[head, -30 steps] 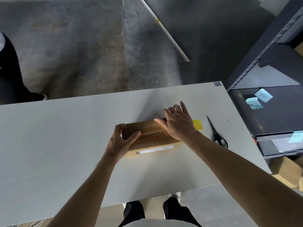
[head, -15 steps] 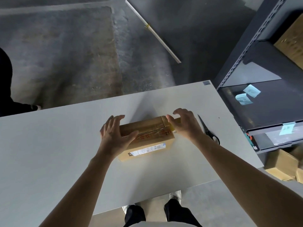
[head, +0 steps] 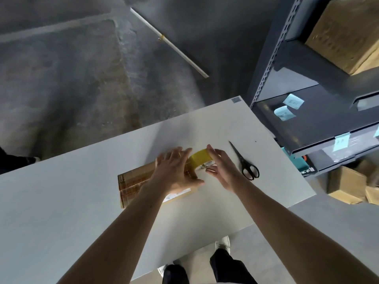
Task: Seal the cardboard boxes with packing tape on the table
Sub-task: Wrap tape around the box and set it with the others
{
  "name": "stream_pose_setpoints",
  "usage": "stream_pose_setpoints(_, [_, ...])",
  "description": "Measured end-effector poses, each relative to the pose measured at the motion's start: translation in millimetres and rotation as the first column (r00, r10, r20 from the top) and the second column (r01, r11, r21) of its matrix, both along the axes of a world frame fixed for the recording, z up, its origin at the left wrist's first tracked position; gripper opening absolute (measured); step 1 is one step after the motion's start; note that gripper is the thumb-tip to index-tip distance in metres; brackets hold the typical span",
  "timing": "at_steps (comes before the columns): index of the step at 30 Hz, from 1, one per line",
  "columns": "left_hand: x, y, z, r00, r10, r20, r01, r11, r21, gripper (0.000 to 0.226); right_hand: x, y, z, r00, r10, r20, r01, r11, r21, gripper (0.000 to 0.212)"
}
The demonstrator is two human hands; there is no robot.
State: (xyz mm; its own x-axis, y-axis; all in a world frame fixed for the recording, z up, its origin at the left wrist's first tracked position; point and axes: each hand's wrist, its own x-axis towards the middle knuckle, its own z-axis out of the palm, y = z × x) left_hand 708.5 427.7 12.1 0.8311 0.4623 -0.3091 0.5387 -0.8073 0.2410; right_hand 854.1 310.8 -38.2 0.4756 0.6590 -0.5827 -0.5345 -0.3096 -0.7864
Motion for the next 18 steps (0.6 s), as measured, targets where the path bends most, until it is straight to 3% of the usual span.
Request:
stream_pose_setpoints(6, [9.2,0.1,-5.9,0.998,-0.019,-0.054,0.023,0.997,0.073,0.107,-17.1,5.2,-10.3,0.969,-0.067,-0.238,0.093,0.991,0.1,0.108])
stream_pose_setpoints(10, [9.4,-2.7,-8.5,0.999,-0.018,-0.033,0.021,0.994,0.11,0.095,-23.4,9.0,-6.4,0.925,-0.185,-0.333,0.231,0.967,0.104,0.096])
stream_pose_setpoints(13, [8.6,-2.0,-9.7,1.0,-0.012,-0.007,0.012,0.995,0.101,0.088,-28.4,13.8,0.6,0.931,-0.252,-0.264,0.273,0.961,0.046,0.068])
stream_pose_setpoints(18, [7.2,-3.8,-12.8,1.0,-0.025,0.019,0.022,0.991,0.13,0.087,-23.8,14.4,-1.8,0.952,-0.297,0.074,0.3,0.953,-0.031,0.064])
